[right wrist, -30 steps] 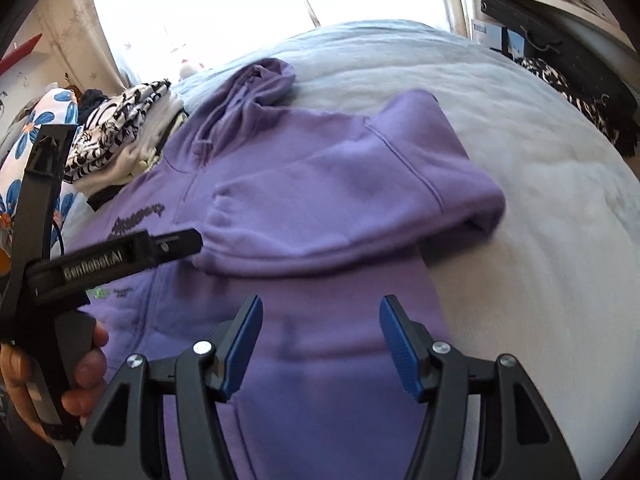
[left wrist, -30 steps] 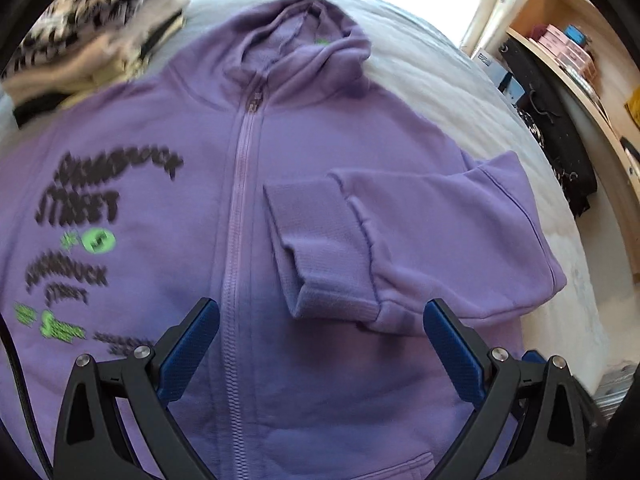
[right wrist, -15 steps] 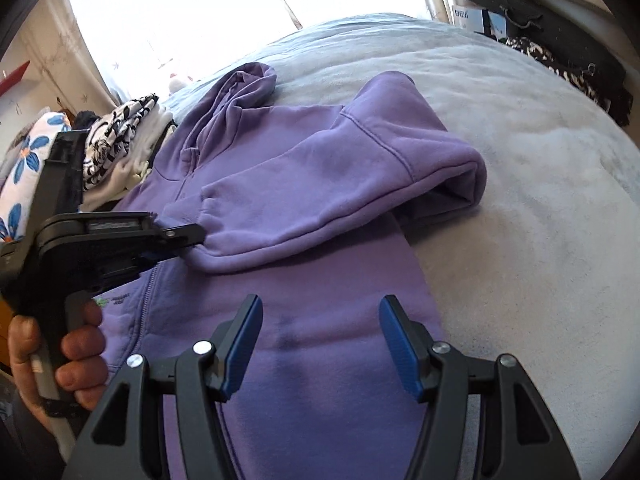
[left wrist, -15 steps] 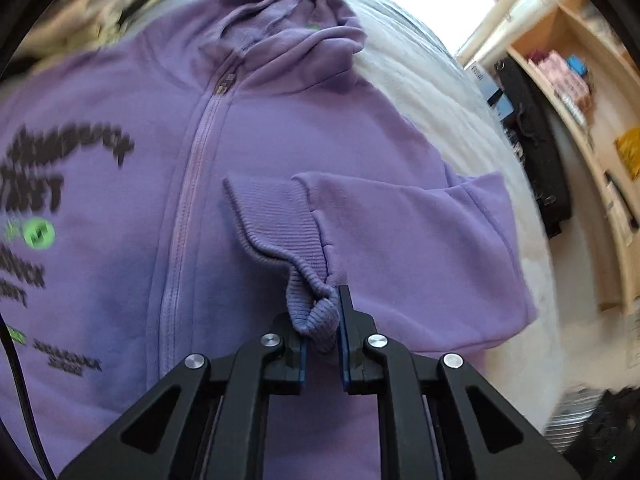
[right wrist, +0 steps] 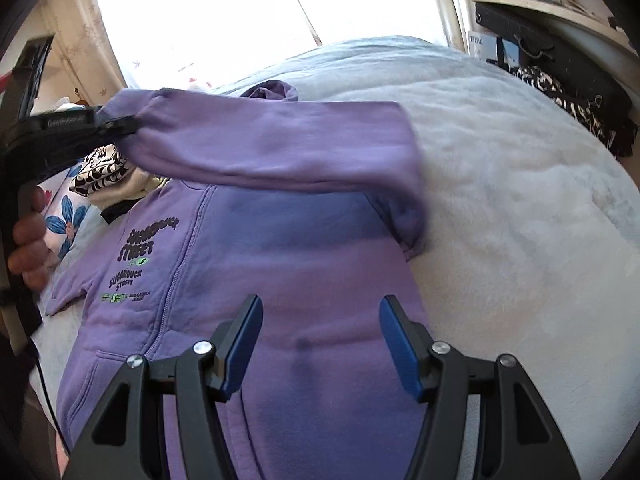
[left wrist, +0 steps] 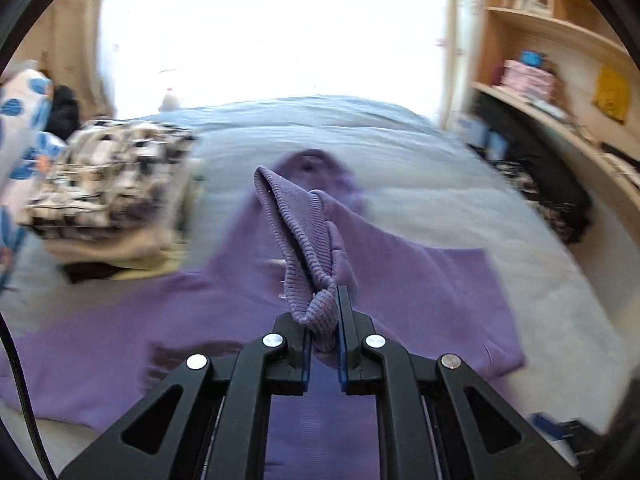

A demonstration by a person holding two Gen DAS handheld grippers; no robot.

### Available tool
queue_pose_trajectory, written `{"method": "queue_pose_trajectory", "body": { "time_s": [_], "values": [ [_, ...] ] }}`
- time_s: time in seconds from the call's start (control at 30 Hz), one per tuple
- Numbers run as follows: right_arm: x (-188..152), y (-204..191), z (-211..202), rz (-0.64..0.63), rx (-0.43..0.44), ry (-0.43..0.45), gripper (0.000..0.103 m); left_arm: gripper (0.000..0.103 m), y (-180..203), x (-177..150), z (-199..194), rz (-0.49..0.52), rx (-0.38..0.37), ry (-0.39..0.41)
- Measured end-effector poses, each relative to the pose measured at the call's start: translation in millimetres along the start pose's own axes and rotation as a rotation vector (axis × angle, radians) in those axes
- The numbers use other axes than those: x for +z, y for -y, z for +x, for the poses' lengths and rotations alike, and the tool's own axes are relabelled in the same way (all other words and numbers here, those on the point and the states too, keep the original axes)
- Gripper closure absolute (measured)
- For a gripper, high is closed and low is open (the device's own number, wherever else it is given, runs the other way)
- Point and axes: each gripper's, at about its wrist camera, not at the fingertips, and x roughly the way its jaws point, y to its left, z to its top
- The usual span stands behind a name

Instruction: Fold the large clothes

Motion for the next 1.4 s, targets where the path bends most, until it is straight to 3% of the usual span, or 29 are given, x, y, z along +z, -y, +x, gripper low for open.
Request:
{"method": "queue_pose_trajectory", "body": {
  "time_s": [0.07,0.13,0.23,0.3,0.37,0.47,0.5,0.63,0.77,0.83,0.87,1.03,1.1,1.13,1.27,1.4],
  "values": [
    [0.5,-2.7,2.0,-0.011,-0.004,-0.007,0.042,0.095,-33.4,-8.9,12.3,-0.031,0.064,-0.037],
    [0.8,-5.4,6.8,-0.019,-0.006,-0.027,0.042,0.094,-60.4,-23.2,33.7,-0.066,0.081,-0.109],
    [1.8,-6.6,14.1,-0.012,0.013,-0.059,0.042,0.080,-92.5,-58.8,82.4,-0.105,0.117,-0.296],
    [5.1,-7.1,16.6,-0.005,0.029,-0.078,0.042,0.075,-107.6,-75.1,100.2,-0.134,0.128,-0.375],
    [11.5,-8.3,16.3,-0.015,0.034,-0.083,0.042,0.069,-120.8,-78.5,102.4,-0.207,0.069,-0.359],
    [28.4,-8.0,15.2,-0.036,0.040,-0.082,0.042,0.035,-137.9,-71.3,101.0,-0.317,-0.007,-0.320],
    [35.9,-7.6,15.5,-0.041,0.043,-0.082,0.042,0.034,-142.3,-69.1,101.2,-0.339,-0.021,-0.300],
    [73.2,-3.0,26.4,-0.034,0.058,-0.079,0.042,0.034,-150.5,-55.9,116.1,-0.351,-0.052,-0.301],
    [119.6,18.1,67.4,0.029,0.022,-0.099,0.042,0.034,-144.8,-55.9,134.2,-0.318,-0.056,-0.335],
    [137.4,31.8,95.5,0.086,0.028,-0.142,0.042,0.044,-144.1,-58.2,137.2,-0.294,-0.050,-0.335],
    [145.3,37.6,111.3,0.105,0.027,-0.168,0.042,0.058,-142.5,-57.0,137.8,-0.281,-0.047,-0.328],
    [158.7,50.8,174.2,0.162,0.027,-0.274,0.042,0.094,-125.6,-44.4,138.8,-0.201,-0.031,-0.285],
    [157.2,53.4,189.2,0.186,0.049,-0.293,0.049,0.094,-119.5,-36.3,136.7,-0.174,-0.030,-0.263],
    [156.9,52.8,191.4,0.176,0.036,-0.287,0.073,0.094,-118.6,-33.7,134.5,-0.171,-0.034,-0.254],
    [155.6,53.3,176.8,0.143,0.005,-0.213,0.078,0.094,-116.6,-26.3,132.4,-0.175,-0.065,-0.226],
    [146.1,71.9,191.2,0.192,0.014,-0.228,0.078,0.093,-116.4,-41.3,150.3,-0.143,-0.002,-0.274]
  ]
}}
